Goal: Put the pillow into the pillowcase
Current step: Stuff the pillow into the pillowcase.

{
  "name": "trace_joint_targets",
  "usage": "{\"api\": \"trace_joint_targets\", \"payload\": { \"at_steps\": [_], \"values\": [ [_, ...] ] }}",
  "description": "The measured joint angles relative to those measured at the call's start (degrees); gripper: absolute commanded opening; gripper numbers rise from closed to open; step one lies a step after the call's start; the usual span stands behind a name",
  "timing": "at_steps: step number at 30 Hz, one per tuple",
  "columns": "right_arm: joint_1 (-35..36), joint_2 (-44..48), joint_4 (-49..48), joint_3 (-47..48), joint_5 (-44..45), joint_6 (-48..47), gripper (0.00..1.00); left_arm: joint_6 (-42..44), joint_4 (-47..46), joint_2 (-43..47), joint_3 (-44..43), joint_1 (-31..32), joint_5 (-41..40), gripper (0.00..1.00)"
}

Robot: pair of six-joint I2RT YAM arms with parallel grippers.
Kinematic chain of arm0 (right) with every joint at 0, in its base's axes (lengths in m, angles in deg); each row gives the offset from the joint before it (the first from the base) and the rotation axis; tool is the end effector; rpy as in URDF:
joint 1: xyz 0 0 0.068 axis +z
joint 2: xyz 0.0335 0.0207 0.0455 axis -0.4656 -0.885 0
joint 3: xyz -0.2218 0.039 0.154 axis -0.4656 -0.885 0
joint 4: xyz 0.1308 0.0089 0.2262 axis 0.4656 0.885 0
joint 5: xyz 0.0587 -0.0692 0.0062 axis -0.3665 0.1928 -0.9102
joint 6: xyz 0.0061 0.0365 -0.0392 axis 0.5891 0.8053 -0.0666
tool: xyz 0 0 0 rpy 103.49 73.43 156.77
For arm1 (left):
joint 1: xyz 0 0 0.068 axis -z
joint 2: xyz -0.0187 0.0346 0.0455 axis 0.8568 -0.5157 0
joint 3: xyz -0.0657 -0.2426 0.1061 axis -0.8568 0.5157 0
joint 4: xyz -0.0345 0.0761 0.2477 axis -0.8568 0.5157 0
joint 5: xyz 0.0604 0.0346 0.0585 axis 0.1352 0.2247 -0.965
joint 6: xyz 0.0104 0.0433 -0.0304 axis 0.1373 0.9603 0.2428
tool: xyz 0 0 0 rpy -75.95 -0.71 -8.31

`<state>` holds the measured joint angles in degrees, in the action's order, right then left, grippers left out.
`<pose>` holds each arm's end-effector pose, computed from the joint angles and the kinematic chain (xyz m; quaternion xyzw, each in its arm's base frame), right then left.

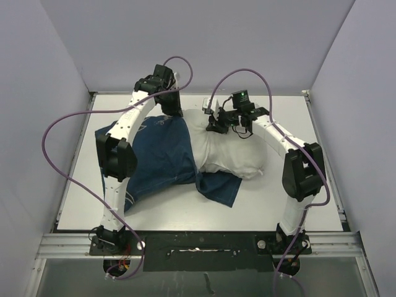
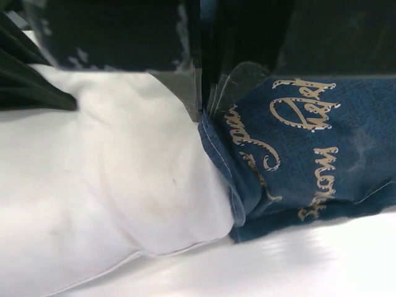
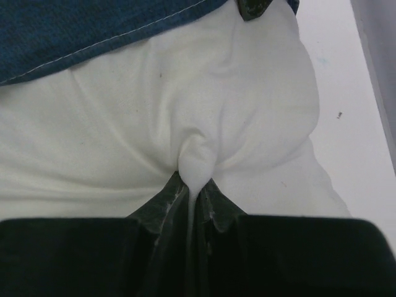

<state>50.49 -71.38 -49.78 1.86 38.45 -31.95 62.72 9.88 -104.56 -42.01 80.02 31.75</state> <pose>0.3784 0.1847 0.2705 -0.5671 0.6605 0.2742 0.4086 0.4497 -0.1796 0.3012 0.0144 0.9562 -0.1779 0.2319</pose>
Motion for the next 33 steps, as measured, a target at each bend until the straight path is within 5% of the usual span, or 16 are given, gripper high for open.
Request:
{"api": "trace_joint_targets", "payload": {
  "at_steps": [8, 12, 17, 21, 27, 30, 33],
  "values": [
    [-3.30, 2.60, -5.42, 3.76, 3.80, 3.93, 0.00, -3.26, -15.47, 0.81, -4.87, 2.03, 14.36, 0.04],
    [-6.27, 8.04, -8.04, -0.44, 0.83, 3.96, 0.00, -4.20, -28.61, 7.30, 5.90, 5.03, 18.75, 0.09],
    [-7.52, 13.79, -8.85, -16.39, -2.58, -1.42, 0.28, -6.21, -43.10, 18.21, 30.18, 7.41, 22.25, 0.14],
    [-9.22, 13.77, -0.22, -20.76, -7.63, -10.75, 0.46, -6.03, -48.89, 19.43, 41.13, 9.20, 21.99, 0.12],
    [-14.64, 13.38, 24.87, -1.40, -19.08, -22.77, 0.78, -3.15, -54.60, 19.45, 50.82, 11.65, 19.80, 0.11],
    [-15.89, 14.32, 26.12, 7.10, -21.62, -23.34, 0.98, -2.25, -55.12, 19.45, 53.83, 12.46, 18.75, 0.11],
    [-15.91, 15.54, 22.60, 8.00, -20.61, -21.31, 0.98, -1.22, -55.23, 19.50, 54.84, 12.52, 18.05, 0.11]
  ]
}}
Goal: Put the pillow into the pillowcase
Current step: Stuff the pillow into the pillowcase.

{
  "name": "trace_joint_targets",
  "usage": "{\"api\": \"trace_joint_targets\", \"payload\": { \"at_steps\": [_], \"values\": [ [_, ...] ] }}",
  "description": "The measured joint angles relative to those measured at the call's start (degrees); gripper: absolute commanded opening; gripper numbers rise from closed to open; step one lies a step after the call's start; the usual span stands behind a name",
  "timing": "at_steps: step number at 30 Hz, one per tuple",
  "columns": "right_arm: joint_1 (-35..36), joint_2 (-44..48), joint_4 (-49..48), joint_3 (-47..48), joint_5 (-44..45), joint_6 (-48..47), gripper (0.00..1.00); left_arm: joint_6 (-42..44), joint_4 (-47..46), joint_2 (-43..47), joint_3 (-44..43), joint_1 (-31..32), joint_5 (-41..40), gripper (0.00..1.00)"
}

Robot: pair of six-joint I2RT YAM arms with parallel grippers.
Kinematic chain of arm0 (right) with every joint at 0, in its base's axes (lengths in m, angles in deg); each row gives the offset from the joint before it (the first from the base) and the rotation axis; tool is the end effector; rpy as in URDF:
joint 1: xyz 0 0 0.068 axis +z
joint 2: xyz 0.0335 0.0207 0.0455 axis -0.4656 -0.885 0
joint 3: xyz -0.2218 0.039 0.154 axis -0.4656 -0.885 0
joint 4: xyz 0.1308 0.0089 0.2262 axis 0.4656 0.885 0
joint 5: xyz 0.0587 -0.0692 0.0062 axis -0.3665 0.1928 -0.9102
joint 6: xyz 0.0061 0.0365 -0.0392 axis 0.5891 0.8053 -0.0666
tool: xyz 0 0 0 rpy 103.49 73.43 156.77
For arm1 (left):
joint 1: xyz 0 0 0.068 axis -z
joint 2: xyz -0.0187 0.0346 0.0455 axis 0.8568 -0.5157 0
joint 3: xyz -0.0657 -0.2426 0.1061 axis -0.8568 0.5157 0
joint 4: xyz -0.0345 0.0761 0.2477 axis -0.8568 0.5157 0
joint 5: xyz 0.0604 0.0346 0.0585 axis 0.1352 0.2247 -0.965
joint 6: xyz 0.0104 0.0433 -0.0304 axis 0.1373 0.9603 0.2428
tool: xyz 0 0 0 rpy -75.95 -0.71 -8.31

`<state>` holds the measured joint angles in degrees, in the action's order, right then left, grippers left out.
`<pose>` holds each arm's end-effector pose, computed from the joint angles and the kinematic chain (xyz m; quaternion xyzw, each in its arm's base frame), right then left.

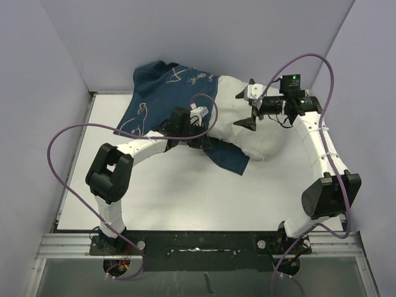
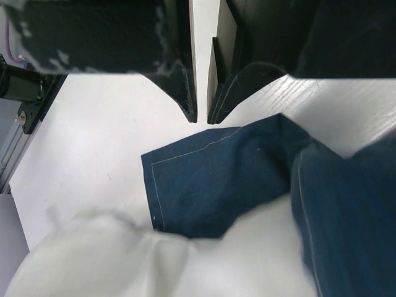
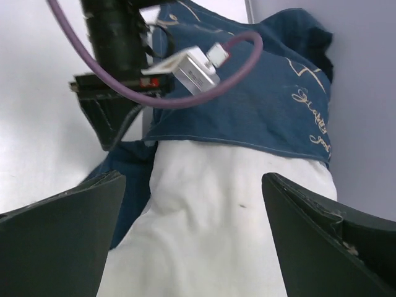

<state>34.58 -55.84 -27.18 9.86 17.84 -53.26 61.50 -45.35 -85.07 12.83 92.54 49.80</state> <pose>0.3268 0.0711 0.3925 -0.6102 0.5327 0.2711 0.5200 0.3471 -0.2504 0.2184 0.1829 0.8575 -0.3934 0.2766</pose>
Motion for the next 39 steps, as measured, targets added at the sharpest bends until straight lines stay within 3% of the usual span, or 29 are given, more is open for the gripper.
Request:
{"api": "trace_joint_targets", "payload": {
  "at_steps": [5, 7, 12, 14, 15, 16, 17, 18, 19, 21, 23, 29, 33, 35, 39],
  "values": [
    [-0.09, -5.70, -11.23, -2.25, 8.35, 4.13, 0.98, 1.22, -1.29, 0.74, 0.13, -0.17, -0.35, 0.12],
    [-0.98, -11.41, -15.69, -1.51, 11.02, 7.06, 0.98, 1.55, -1.66, 1.31, 0.57, -0.28, -0.35, 0.18],
    [-4.52, -21.51, -20.98, 1.03, 14.56, 14.19, 0.98, 1.66, -1.27, 4.17, 1.05, -1.42, -1.49, 0.53],
    [-5.64, -22.80, -21.70, 2.21, 16.15, 15.58, 0.99, 0.94, -1.57, 5.81, 0.92, -3.02, -1.92, 0.72],
    [-5.81, -23.52, -21.97, 3.19, 17.14, 15.93, 0.97, 0.00, -2.05, 6.58, 0.63, -4.20, -2.10, 0.90],
    [-5.79, -24.17, -22.16, 4.15, 17.97, 15.96, 0.87, -1.01, -2.86, 7.19, 0.37, -5.46, -2.23, 0.98],
    [-5.60, -24.68, -22.32, 4.94, 18.69, 15.87, 0.72, -2.73, -4.48, 7.80, 0.28, -6.95, -2.21, 0.98],
    [-5.29, -25.20, -22.38, 5.35, 19.21, 15.26, 0.39, -4.79, -6.10, 8.39, 0.26, -8.41, -2.08, 0.98],
    [-4.96, -25.53, -22.16, 5.42, 19.32, 14.47, 0.21, -6.71, -7.65, 8.90, 0.26, -9.88, -1.99, 0.98],
    [-4.35, -25.88, -19.89, 5.35, 18.40, 12.90, 0.05, -9.46, -9.88, 9.64, 0.02, -12.31, -1.90, 0.98],
    [-3.63, -25.27, -16.41, 3.98, 15.93, 9.42, 0.00, -9.99, -9.64, 9.94, -1.31, -13.55, -2.71, 0.98],
    [4.50, -10.84, -6.25, -12.33, 10.69, 1.68, 0.00, -4.98, -2.86, 11.54, -6.12, -9.31, -9.55, 0.98],
    [14.40, 1.03, -4.52, -20.85, 8.92, 3.23, 0.17, -1.29, -1.25, 13.49, -6.03, -4.81, -14.10, 0.96],
    [15.72, 3.50, -2.38, -21.94, 7.52, 4.28, 0.27, 0.94, -0.31, 13.60, -6.25, -3.02, -15.82, 0.92],
    [10.08, 3.50, 4.98, -20.44, 4.24, 1.29, 0.46, 6.34, 5.49, 11.43, -9.40, -0.44, -20.31, 0.65]
  ]
}}
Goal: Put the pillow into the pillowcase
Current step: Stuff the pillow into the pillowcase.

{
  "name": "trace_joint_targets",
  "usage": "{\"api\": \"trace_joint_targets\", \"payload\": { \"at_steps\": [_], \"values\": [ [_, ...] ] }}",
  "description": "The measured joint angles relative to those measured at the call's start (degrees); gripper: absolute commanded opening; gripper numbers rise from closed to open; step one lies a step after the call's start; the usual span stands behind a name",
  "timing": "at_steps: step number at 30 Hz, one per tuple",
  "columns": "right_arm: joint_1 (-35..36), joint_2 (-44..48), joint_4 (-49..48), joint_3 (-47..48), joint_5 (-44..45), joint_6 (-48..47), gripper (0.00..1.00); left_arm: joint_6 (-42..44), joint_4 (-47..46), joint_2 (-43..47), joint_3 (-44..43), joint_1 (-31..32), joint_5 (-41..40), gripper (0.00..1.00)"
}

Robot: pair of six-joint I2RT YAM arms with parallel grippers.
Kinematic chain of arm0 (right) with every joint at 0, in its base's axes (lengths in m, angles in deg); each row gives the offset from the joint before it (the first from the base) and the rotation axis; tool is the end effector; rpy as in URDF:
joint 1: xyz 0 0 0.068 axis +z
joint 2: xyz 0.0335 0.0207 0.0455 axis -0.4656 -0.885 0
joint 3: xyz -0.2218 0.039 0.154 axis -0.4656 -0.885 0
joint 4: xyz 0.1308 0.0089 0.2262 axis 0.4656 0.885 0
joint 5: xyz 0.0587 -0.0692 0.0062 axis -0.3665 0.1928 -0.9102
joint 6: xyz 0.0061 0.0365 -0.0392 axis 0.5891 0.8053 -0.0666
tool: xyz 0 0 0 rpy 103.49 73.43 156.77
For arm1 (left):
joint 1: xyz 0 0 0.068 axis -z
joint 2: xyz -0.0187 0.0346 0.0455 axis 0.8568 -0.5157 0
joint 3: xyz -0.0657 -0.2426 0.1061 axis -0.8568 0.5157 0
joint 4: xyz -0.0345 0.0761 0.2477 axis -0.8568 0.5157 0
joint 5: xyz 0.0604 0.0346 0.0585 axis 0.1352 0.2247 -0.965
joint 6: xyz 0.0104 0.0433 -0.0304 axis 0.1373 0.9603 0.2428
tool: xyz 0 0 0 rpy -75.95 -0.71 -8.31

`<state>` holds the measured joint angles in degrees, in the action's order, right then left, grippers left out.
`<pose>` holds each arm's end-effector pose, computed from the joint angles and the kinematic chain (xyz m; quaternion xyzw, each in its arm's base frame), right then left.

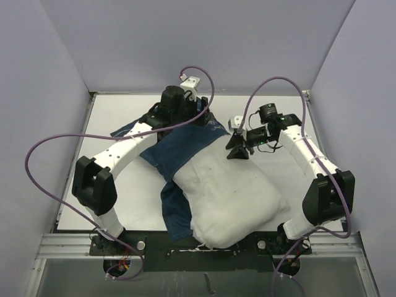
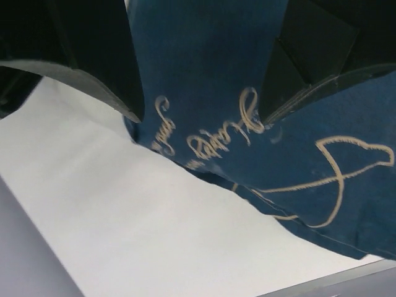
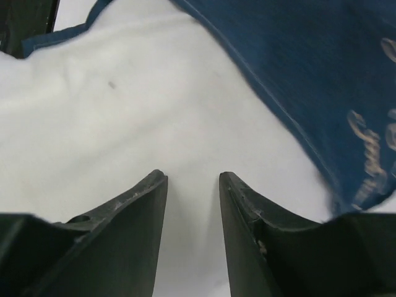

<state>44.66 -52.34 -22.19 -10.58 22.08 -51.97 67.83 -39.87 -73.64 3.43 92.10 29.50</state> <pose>0.2800 0.1170 0.2970 -0.6120 0.6012 0.3763 0.3499 0.3384 -0.2265 0.3436 0.1512 0.8142 -0.2845 0.4830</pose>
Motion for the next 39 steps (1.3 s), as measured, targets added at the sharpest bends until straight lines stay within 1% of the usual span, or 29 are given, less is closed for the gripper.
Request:
{"api": "trace_joint_targets", "payload": {
  "at_steps": [1, 2, 3, 5, 7, 10, 12, 14, 16, 19, 21, 22, 24, 25, 26, 27, 28, 30, 31, 32, 33, 34, 35, 36, 39],
  "values": [
    [-1.97, -0.39, 2.86, 1.20, -0.81, -1.49, 0.51, 1.05, 0.96, -1.46, -1.55, 0.50, -0.35, 0.62],
    [-3.85, -0.76, 5.77, 2.86, -1.70, -2.82, 0.57, 2.19, 1.99, -3.50, -3.21, 0.90, -0.66, 0.60],
    [-5.35, -1.03, 7.69, 4.46, -2.47, -3.63, 0.62, 2.43, 2.32, -4.33, -3.58, 1.16, -0.70, 0.60],
    [-9.44, -1.46, 10.49, 9.18, -4.48, -2.51, 0.67, 3.28, 4.66, -6.93, -4.17, 1.79, -0.87, 0.62],
    [-12.61, -1.44, 8.98, 11.96, -5.68, 2.56, 0.70, 3.85, 6.69, -8.13, -3.37, 2.08, -0.87, 0.64],
    [-16.63, -1.49, 5.07, 12.63, -6.99, 13.75, 0.72, 4.24, 6.97, -8.09, -1.55, 2.23, -0.68, 0.67],
    [-17.92, -1.51, 3.34, 11.28, -7.74, 20.33, 0.74, 4.26, 6.40, -7.93, -1.36, 1.99, 0.04, 0.68],
    [-17.22, -0.57, 0.52, 6.75, -8.52, 26.56, 0.77, 4.31, 5.66, -6.93, -0.81, 1.49, 1.81, 0.70],
    [-14.80, 1.16, -0.98, -0.02, -7.61, 31.43, 0.78, 4.59, 4.37, -5.16, 0.24, 0.59, 4.92, 0.73],
    [-10.91, 3.69, -2.64, -8.44, -3.65, 37.51, 0.77, 6.43, 3.19, -1.90, 1.20, -0.11, 8.83, 0.73],
    [-9.60, 4.96, -4.07, -12.20, -0.46, 40.63, 0.73, 9.22, 3.34, 0.02, 1.09, 0.63, 10.38, 0.69],
    [-9.64, 5.29, -4.96, -13.42, 1.01, 41.97, 0.66, 10.88, 3.69, 0.76, 0.90, 1.53, 10.91, 0.67],
    [-9.75, 5.38, -7.52, -14.91, 3.04, 44.35, 0.44, 13.66, 4.48, 1.14, 0.39, 3.74, 11.39, 0.61],
    [-9.75, 5.35, -8.94, -15.43, 3.87, 45.44, 0.25, 14.88, 4.83, 1.14, 0.37, 4.87, 11.41, 0.57],
    [-9.75, 5.31, -10.21, -15.80, 4.39, 46.49, 0.12, 16.00, 5.70, 1.09, 0.37, 5.97, 11.37, 0.54],
    [-9.62, 5.22, -11.04, -15.89, 4.76, 47.04, 0.04, 16.70, 6.69, 0.92, 0.42, 6.88, 11.26, 0.50],
    [-9.33, 5.05, -12.13, -15.87, 5.07, 48.11, 0.00, 17.53, 7.72, 0.70, 0.42, 7.76, 10.88, 0.45],
    [-8.76, 4.48, -13.18, -15.08, 5.66, 48.74, 0.00, 18.23, 8.92, -0.17, 0.37, 8.39, 10.16, 0.36],
    [-8.55, 3.96, -13.11, -13.90, 6.10, 48.59, 0.00, 18.27, 9.42, -0.90, 0.33, 8.35, 9.62, 0.32],
    [-8.52, 3.26, -13.11, -12.24, 6.64, 48.15, 0.00, 18.12, 9.92, -1.79, 0.24, 8.04, 9.27, 0.31],
    [-8.44, 2.49, -13.03, -9.99, 7.08, 47.41, 0.00, 17.64, 10.19, -2.84, 0.11, 7.63, 9.14, 0.26],
    [-8.46, 1.79, -13.03, -7.76, 7.41, 46.64, 0.00, 17.03, 10.16, -4.02, 0.00, 7.06, 9.25, 0.13],
    [-8.66, 0.72, -12.98, -4.44, 7.78, 45.40, 0.00, 15.96, 9.99, -4.98, -0.15, 6.43, 9.51, 0.05],
    [-8.85, -0.52, -13.16, -0.74, 8.24, 44.06, 0.00, 14.64, 9.60, -5.81, -0.31, 5.81, 9.84, 0.01],
    [-9.07, -3.93, -14.25, 9.44, 9.11, 39.71, 0.00, 9.75, 4.55, -7.87, -1.55, 3.17, 12.39, 0.00]
  ]
}}
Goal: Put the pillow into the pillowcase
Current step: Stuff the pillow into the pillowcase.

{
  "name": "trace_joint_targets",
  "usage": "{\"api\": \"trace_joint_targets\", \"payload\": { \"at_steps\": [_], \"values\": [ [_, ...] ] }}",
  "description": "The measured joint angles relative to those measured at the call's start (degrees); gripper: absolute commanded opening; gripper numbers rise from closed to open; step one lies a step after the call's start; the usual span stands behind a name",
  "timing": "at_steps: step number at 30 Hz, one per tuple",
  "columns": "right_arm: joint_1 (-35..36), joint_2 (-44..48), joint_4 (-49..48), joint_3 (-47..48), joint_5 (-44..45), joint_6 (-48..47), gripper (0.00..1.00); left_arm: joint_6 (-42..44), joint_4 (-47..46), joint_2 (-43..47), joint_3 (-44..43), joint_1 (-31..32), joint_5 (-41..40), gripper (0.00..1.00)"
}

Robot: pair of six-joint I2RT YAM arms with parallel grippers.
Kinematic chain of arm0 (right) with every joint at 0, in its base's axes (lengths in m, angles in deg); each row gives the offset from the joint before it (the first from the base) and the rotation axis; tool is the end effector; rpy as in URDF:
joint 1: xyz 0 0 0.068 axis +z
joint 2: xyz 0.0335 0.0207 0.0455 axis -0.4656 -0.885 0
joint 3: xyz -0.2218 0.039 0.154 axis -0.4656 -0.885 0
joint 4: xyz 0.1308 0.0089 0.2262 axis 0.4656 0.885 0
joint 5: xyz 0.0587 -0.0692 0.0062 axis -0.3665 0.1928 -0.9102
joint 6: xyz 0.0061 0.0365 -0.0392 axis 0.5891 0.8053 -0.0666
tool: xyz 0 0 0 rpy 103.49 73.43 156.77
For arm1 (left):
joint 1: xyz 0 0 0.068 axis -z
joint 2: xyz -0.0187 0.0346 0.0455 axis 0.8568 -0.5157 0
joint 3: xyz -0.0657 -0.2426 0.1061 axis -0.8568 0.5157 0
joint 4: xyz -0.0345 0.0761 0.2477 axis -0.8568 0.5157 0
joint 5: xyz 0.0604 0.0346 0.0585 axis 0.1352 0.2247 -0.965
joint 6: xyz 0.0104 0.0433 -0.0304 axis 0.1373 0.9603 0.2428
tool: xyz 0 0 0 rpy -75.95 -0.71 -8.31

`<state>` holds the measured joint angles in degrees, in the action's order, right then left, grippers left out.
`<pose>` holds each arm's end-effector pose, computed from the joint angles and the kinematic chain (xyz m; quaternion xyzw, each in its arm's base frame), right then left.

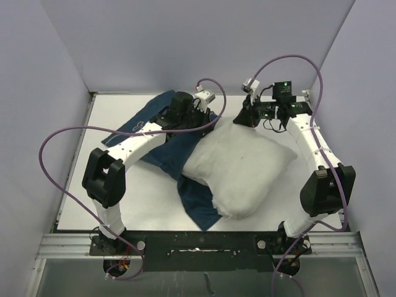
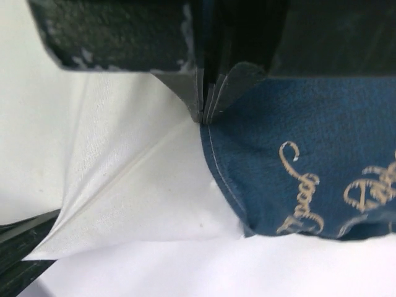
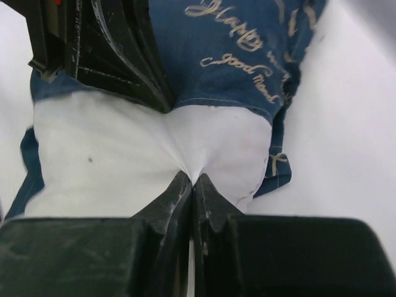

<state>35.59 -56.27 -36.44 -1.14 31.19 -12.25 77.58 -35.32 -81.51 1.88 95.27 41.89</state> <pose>0.3409 0.0744 0.3360 -0.3584 0.7763 0.3482 0.3843 0.3402 -0.2651 0.2913 0.2960 0.8172 -0.3145 0.3816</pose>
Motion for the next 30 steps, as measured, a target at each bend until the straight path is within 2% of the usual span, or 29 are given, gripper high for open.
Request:
{"api": "trace_joint_targets", "payload": {
  "at_steps": [3, 7, 9, 12, 13, 17, 20, 22, 27, 30],
  "values": [
    [0.07, -2.43, -1.57, 7.19, 0.94, -4.28, 0.00, -4.57, -5.70, -0.63, -2.47, -2.21, 1.88, 0.00],
    [0.09, -2.64, -3.30, 11.34, 0.63, -9.90, 0.00, -8.68, -14.67, -0.57, -4.26, -3.41, 2.64, 0.00],
    [0.02, -2.27, -3.63, 11.26, 0.13, -12.55, 0.00, -9.86, -18.43, -0.55, -3.89, -3.61, 2.58, 0.00],
    [-0.02, -0.46, -4.63, 6.21, -0.09, -17.09, 0.00, -12.15, -23.26, 0.66, 0.83, -4.31, 2.80, 0.01],
    [-0.02, 0.33, -4.98, 3.15, 0.13, -18.67, 0.00, -13.16, -24.24, 1.33, 3.17, -4.72, 3.06, 0.09],
    [0.22, 1.90, -6.62, -10.19, 1.31, -25.62, 0.00, -16.33, -26.69, 2.95, 11.80, -6.01, 3.98, 0.27],
    [0.90, 2.67, -8.22, -18.80, 1.36, -30.45, 0.00, -17.49, -25.33, 5.49, 16.59, -5.51, 3.61, 0.46],
    [1.27, 4.28, -8.85, -21.86, 1.03, -32.52, 0.00, -16.63, -22.18, 8.33, 17.42, -3.98, 1.33, 0.55],
    [1.42, 8.04, -8.83, -23.61, 0.33, -33.29, 0.00, -11.91, -13.40, 16.04, 14.80, 4.26, -11.91, 0.57],
    [1.25, 8.04, -8.76, -23.67, -0.15, -32.52, 0.00, -11.21, -8.55, 16.63, 10.64, 9.86, -21.70, 0.57]
  ]
}}
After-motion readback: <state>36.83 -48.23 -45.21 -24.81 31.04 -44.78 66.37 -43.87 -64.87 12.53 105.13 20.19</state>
